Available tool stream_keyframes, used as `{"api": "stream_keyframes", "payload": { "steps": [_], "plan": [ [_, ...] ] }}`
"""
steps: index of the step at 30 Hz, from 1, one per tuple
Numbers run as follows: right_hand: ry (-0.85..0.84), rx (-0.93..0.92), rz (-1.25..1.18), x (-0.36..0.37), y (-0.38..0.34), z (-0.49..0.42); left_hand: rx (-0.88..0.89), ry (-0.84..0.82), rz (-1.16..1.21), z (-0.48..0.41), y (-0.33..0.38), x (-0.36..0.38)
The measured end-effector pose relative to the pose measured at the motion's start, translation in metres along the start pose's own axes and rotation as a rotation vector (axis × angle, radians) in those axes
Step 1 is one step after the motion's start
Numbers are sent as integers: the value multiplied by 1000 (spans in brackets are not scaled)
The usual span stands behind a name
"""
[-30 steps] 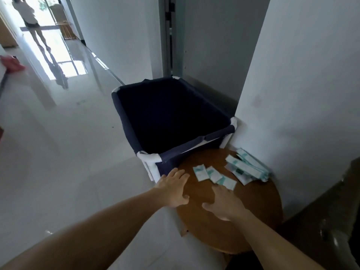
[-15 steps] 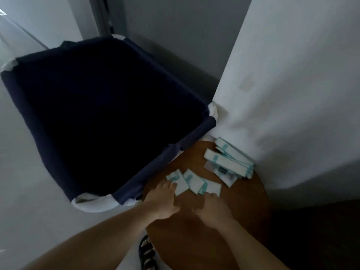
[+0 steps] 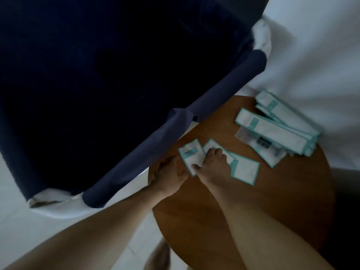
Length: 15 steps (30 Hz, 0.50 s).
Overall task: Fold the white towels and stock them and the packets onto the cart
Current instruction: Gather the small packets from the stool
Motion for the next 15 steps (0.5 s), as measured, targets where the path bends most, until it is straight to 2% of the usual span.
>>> {"api": "stream_keyframes", "payload": {
  "steps": [2, 4, 8, 11, 13, 15],
  "plan": [
    [16, -12, 3, 9, 1, -4, -96, -2, 77, -10, 0, 4],
    [2, 27, -95, 11, 3, -8, -200, -42, 153, -17, -1, 10],
    [-90, 16, -584, 0, 15, -6, -342, -164, 391, -20, 13, 20],
    [-181, -44, -913, -16, 28, 9, -361, -302, 821, -14, 33, 22],
    [-260, -57, -922, -25, 41, 11, -341, -337, 968, -16, 41, 23],
    [-174, -73, -752, -28, 59, 0, -336, -313, 1018, -19, 45, 23]
  ]
}}
Point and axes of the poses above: each hand's wrist, its own z-axis away from the middle knuckle, its own x-axis out of the palm, y = z × x, the point moved 2 cm from there along -z, towards the middle knuckle, and after that the axes turned 10 degrees about -x, right-handed, at the moved point
